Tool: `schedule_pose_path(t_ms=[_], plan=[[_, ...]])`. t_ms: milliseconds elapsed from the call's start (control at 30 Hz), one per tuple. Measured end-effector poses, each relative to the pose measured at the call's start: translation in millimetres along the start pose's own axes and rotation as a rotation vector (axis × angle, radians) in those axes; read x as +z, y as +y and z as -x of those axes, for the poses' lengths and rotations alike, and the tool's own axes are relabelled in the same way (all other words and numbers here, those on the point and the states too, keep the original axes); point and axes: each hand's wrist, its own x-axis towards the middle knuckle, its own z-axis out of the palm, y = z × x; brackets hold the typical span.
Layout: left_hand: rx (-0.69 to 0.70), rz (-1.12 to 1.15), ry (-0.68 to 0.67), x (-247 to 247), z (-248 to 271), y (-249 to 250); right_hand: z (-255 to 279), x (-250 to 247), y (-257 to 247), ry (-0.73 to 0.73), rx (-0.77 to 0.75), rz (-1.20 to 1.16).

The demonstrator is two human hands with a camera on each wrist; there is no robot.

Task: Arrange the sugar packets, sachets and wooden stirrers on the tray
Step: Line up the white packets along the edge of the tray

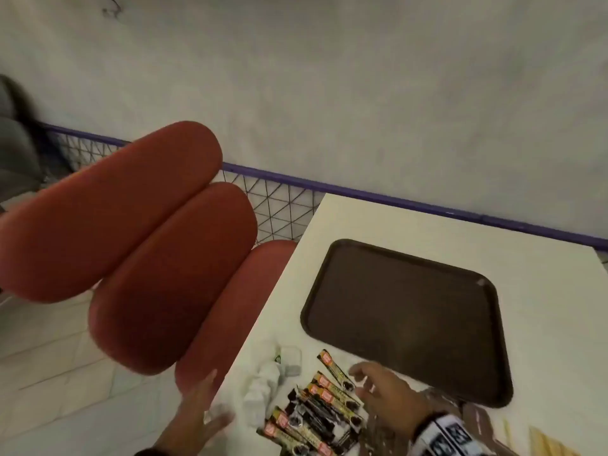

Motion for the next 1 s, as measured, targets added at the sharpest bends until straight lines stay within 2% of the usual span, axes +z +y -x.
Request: schedule_pose_path(t_ms=[33, 100, 233, 333, 467, 600, 767, 900, 1000], plan=[[0.058, 0.033, -0.030, 1, -7, 3, -18, 8, -7, 0.007, -0.025, -0.009], [0.053, -0.009, -0.127, 0, -15, 17, -50, 21, -21, 0.000, -0.054, 0.005], [0.039, -0.159, -0.210, 5, -28, 39, -91, 35, -48, -0.061, -0.016, 0.059], [0.077, -0.224, -0.198, 11, -36, 50, -109, 42, -67, -0.090, -0.005, 0.127], [0.041, -0.229, -0.186, 17, -50, 54, -124, 54, -79, -0.121, 0.015, 0.178], [0.026, -0.093, -0.189, 15, -63, 54, -133, 56, -80, -0.093, 0.058, 0.143], [0.063, -0.082, -0.218, 13, -73, 54, -140, 53, -79, -0.019, 0.090, 0.024], [0.098, -0.082, -0.232, 12, -78, 51, -147, 59, -76, -0.103, 0.132, -0.009], [0.125, -0.079, -0.207, 15, -83, 46, -150, 59, -78, -0.133, 0.108, 0.028]])
